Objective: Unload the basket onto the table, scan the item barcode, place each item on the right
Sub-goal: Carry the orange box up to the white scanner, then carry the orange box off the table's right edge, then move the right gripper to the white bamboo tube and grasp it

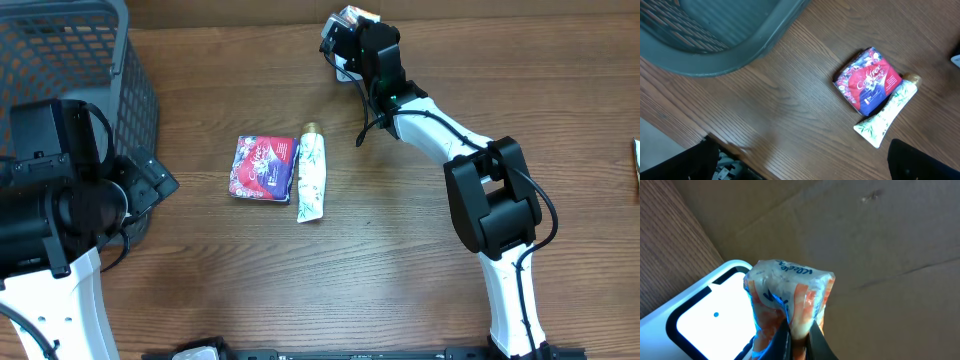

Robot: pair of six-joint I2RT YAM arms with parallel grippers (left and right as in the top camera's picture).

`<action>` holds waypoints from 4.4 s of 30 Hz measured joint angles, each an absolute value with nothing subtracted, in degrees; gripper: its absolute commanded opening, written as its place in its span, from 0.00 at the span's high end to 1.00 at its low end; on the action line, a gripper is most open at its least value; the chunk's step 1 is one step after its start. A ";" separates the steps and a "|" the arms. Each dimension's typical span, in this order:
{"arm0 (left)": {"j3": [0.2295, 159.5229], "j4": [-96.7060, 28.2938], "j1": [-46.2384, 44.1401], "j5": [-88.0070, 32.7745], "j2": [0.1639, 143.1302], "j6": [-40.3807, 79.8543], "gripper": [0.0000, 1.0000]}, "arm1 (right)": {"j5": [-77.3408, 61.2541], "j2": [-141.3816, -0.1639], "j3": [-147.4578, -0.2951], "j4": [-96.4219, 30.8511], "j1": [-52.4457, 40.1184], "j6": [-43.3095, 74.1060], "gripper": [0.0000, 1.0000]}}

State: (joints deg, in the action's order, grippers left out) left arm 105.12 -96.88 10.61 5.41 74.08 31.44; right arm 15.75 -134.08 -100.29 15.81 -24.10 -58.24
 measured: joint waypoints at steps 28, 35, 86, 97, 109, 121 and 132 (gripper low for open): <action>105.12 -96.84 10.61 5.41 74.08 31.44 0.00 | 28.84 -129.71 -111.35 -21.19 -9.96 -4.75 0.96; 105.12 -96.88 10.61 5.41 74.08 31.44 0.00 | 28.86 -121.21 -113.69 -42.37 11.44 15.42 0.96; 105.12 -96.88 10.61 5.41 74.17 31.44 0.00 | 0.80 -126.80 -97.58 -24.84 40.23 28.58 0.89; 105.12 -96.88 10.61 5.41 74.17 31.44 0.00 | 0.89 -128.03 -97.65 -28.40 40.14 26.89 0.09; 105.12 -96.86 10.61 5.41 74.17 31.44 0.00 | -6.33 -118.56 -102.76 -35.33 40.03 25.63 0.05; 105.12 -96.86 10.61 5.41 74.17 31.44 0.00 | -46.41 -108.84 -105.12 -53.39 28.99 22.02 0.05; 105.12 -96.86 10.61 5.41 74.17 31.44 0.00 | -28.08 -109.69 -102.80 -62.46 -5.48 9.13 0.17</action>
State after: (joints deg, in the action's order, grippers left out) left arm 105.12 -96.86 10.61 5.41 74.17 31.44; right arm -28.08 -109.69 -102.80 -62.46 -5.48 9.13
